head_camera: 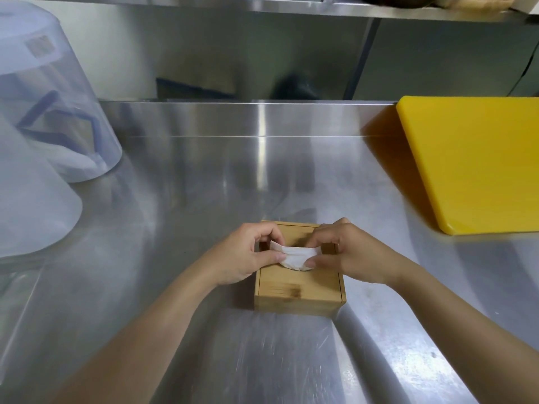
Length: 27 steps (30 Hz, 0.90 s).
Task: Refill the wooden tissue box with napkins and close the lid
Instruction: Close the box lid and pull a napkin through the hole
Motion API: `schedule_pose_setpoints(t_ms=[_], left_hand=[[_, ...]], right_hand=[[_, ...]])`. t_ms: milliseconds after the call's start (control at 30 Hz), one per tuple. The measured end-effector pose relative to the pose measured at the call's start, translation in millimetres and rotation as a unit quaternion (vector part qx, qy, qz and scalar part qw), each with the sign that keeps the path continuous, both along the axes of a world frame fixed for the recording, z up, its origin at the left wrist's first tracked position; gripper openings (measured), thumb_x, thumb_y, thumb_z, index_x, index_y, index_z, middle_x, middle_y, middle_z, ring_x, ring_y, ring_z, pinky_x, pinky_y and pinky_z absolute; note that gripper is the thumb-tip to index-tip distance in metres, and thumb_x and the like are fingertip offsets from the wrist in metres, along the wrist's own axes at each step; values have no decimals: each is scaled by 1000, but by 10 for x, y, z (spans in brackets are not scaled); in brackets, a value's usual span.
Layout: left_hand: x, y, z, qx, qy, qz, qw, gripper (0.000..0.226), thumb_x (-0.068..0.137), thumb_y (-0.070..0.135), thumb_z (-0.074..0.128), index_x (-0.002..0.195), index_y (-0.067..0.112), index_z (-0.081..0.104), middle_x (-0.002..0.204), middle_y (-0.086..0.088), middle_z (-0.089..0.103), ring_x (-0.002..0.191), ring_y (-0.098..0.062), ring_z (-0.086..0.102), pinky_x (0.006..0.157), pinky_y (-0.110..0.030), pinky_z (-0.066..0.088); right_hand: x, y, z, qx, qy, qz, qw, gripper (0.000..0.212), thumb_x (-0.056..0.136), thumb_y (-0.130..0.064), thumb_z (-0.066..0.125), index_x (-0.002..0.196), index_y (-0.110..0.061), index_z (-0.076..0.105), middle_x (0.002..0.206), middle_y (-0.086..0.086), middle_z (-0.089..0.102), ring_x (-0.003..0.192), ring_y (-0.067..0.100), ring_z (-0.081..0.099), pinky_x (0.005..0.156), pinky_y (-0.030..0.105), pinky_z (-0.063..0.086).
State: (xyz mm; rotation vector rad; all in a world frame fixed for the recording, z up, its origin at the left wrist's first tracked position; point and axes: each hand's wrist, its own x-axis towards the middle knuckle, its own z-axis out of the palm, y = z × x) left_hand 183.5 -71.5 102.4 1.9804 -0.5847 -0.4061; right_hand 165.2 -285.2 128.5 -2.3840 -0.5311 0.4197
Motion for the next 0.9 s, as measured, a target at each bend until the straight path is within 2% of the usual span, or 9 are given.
schedule_pose_setpoints(t_ms=[100, 267, 367, 467, 533, 600, 733, 800, 900], left_hand=[[7, -11, 5, 2, -7, 11, 1000, 12, 80, 27, 66, 76, 36, 62, 81, 8, 64, 83, -24, 58, 80, -49, 47], [-17, -15, -49, -22, -15, 39, 999, 10, 79, 29, 65, 73, 37, 64, 76, 14, 64, 77, -8, 56, 78, -35, 47], [-53, -32, -49, -37, -27, 42, 998, 12, 79, 30, 61, 72, 40, 62, 75, 23, 62, 75, -1, 54, 74, -20, 42], [-77, -56, -46, -64, -49, 52, 995, 22, 81, 21, 64, 70, 41, 61, 74, 26, 63, 75, 2, 55, 73, -13, 40], [-94, -88, -37, -78, -54, 56, 994, 25, 81, 18, 65, 71, 41, 61, 74, 26, 64, 75, 2, 56, 73, -11, 40], [-100, -132, -25, -83, -56, 54, 993, 27, 81, 14, 65, 72, 38, 60, 72, 23, 63, 73, 2, 55, 71, -10, 40], [-90, -147, -30, -76, -58, 64, 993, 28, 84, 8, 62, 74, 34, 59, 73, 14, 61, 72, 2, 53, 69, -10, 40], [-93, -130, -45, -70, -55, 64, 994, 26, 86, 10, 61, 74, 33, 59, 73, 13, 60, 72, 0, 52, 69, -12, 40], [-111, -117, -72, -73, -50, 77, 993, 22, 87, 16, 58, 76, 35, 59, 74, 15, 61, 74, -1, 54, 70, -13, 40]], right_hand=[[-70, 17, -23, 8, -54, -15, 998, 5, 81, -19, 70, 85, -22, 72, 70, -27, 56, 78, -12, 43, 74, -1, 24], [-149, 32, -62, 40, -110, -67, 991, 7, 76, -14, 74, 83, -13, 74, 66, -26, 53, 79, -20, 42, 74, -1, 24], [-168, 29, -55, 79, -108, -88, 987, 5, 76, -12, 73, 78, -16, 75, 62, -27, 58, 81, -18, 44, 76, 1, 23], [-128, -15, -15, 146, -95, -127, 977, 12, 78, -10, 70, 72, -21, 72, 64, -21, 64, 80, -16, 51, 75, -3, 29], [-104, -46, 27, 159, -52, -121, 979, 14, 76, -21, 73, 76, -33, 67, 77, -23, 66, 87, -9, 55, 80, 4, 35], [-108, -56, 12, 104, -28, -74, 991, 20, 68, -37, 75, 85, -40, 64, 91, -23, 61, 95, -6, 51, 87, 11, 33], [-117, -12, -82, 103, -22, -54, 993, 17, 76, -15, 74, 83, -29, 67, 73, -16, 59, 67, 0, 51, 64, 10, 39], [-107, -9, -106, 113, -11, -71, 991, 24, 79, -12, 70, 75, -34, 62, 71, -10, 59, 63, 3, 48, 61, 15, 39], [-95, -24, -129, 154, 6, -96, 983, 30, 81, -10, 68, 67, -35, 61, 68, -12, 57, 61, 0, 47, 60, 10, 38]])
